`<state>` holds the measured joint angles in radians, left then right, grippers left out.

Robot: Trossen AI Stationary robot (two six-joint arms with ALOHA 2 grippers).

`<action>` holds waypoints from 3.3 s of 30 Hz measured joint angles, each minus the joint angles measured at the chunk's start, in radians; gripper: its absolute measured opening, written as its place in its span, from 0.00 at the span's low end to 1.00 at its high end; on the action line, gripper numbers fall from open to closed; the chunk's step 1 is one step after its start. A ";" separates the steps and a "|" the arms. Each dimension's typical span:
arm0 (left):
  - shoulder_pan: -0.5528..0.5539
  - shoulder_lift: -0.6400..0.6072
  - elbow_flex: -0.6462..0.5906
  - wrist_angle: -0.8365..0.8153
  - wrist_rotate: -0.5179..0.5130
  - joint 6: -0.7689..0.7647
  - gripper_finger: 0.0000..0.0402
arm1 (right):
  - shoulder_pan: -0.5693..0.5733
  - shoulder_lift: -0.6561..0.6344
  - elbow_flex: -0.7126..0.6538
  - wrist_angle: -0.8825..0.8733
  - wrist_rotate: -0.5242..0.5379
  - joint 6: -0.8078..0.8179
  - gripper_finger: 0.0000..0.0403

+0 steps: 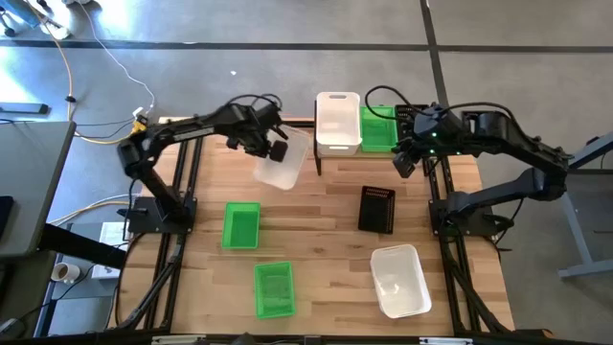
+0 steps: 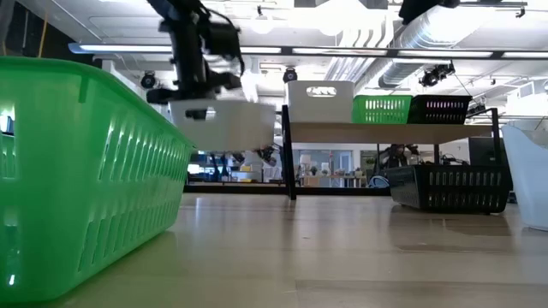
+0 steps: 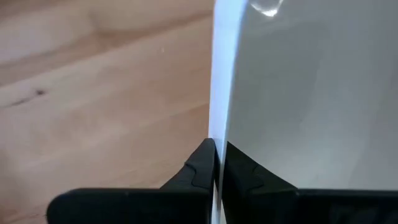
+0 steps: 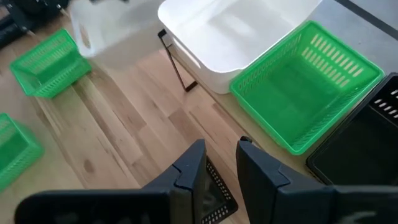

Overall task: Stack baskets on shelf by color
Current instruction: Stack the top white bin on top of the white bin

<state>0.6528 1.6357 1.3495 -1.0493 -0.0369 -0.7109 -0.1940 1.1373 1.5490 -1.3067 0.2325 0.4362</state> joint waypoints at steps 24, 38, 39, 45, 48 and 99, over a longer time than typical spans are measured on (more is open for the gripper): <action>0.013 -0.432 0.000 0.422 0.058 -0.125 0.00 | 0.000 0.023 0.000 -0.006 0.001 -0.045 0.19; -0.006 -0.400 0.075 0.538 0.061 -0.202 0.00 | 0.000 0.014 0.000 -0.010 0.076 -0.079 0.19; -0.006 -0.390 0.102 0.530 0.054 -0.202 0.00 | 0.000 0.013 0.000 -0.011 0.082 -0.080 0.19; -0.005 -0.284 0.287 0.429 0.006 -0.177 0.00 | 0.000 0.003 0.000 -0.040 0.084 -0.082 0.19; -0.005 -0.214 0.373 0.355 -0.011 -0.176 0.00 | 0.000 -0.001 0.000 -0.059 0.099 -0.076 0.19; -0.037 0.376 0.988 -0.158 0.094 -0.347 0.00 | -0.001 -0.002 0.000 -0.126 0.180 -0.102 0.19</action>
<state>0.6155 2.0116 2.3375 -1.2076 0.0574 -1.0580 -0.1947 1.1358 1.5490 -1.4330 0.4121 0.3343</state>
